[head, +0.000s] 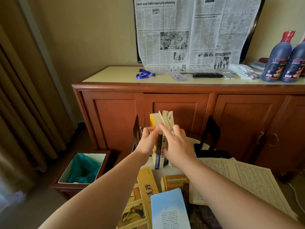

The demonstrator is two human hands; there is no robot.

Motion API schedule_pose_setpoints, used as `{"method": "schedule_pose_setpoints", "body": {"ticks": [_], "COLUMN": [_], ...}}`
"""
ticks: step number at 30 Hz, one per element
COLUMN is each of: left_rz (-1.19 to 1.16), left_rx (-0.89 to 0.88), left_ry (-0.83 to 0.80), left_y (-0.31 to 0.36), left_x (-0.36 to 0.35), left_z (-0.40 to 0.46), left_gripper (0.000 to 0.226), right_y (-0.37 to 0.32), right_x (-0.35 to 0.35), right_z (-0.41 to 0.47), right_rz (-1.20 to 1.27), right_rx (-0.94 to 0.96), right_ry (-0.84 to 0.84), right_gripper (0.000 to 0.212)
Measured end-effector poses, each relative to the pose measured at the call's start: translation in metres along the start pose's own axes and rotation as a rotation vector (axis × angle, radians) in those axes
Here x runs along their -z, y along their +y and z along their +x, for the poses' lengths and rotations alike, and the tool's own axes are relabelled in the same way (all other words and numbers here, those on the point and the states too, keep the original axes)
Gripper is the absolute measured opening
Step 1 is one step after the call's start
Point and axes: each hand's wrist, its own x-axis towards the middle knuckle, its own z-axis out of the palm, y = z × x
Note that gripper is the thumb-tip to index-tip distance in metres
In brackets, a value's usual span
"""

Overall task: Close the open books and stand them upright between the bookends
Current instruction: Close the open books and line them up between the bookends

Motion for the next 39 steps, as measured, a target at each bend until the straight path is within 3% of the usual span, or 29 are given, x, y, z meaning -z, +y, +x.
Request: {"method": "schedule_pose_setpoints", "body": {"ticks": [6,11,16,19,22,25,29,32,34,37,39], "left_rz": [-0.132,-0.119,0.279,0.735,1.147,1.314,1.331,1.227,1.123,1.006,0.843], "left_rx": [0.104,0.167,0.132,0.1,0.217,0.306,0.245,0.302,0.347,0.342,0.314], "left_ry": [0.004,-0.03,-0.006,0.096,0.13,-0.046,0.062,0.18,0.236,0.21,0.179], "left_y": [-0.005,-0.006,-0.032,-0.051,-0.068,-0.078,-0.085,-0.075,-0.059,-0.031,-0.014], "left_x": [0.003,0.006,0.045,0.081,0.113,0.124,0.123,0.115,0.111,0.111,0.108], "left_z": [0.007,0.001,-0.011,-0.035,-0.062,-0.081,-0.091,-0.09,-0.089,-0.083,-0.08], "left_gripper": [0.074,0.055,0.038,0.027,0.069,0.107,0.123,0.142,0.127,0.065,0.038], "right_y": [-0.004,-0.007,-0.007,-0.01,-0.012,-0.014,-0.019,-0.02,-0.022,-0.025,-0.026], "right_x": [-0.001,0.0,-0.002,-0.003,-0.003,-0.003,0.002,0.007,0.009,0.014,0.017], "right_z": [-0.001,0.0,0.0,0.002,0.003,0.003,0.0,0.0,0.001,0.001,0.001], "right_rz": [-0.01,-0.046,-0.041,-0.027,-0.013,-0.004,-0.02,-0.027,-0.031,-0.029,-0.021], "right_rx": [0.015,-0.022,-0.035,-0.06,-0.073,-0.089,-0.097,-0.105,-0.117,-0.135,-0.139], "right_ry": [-0.012,0.006,0.041,0.04,0.034,0.033,0.009,-0.034,-0.067,-0.108,-0.133], "right_gripper": [0.074,0.064,0.057,0.054,0.049,0.049,0.052,0.054,0.057,0.061,0.061]}}
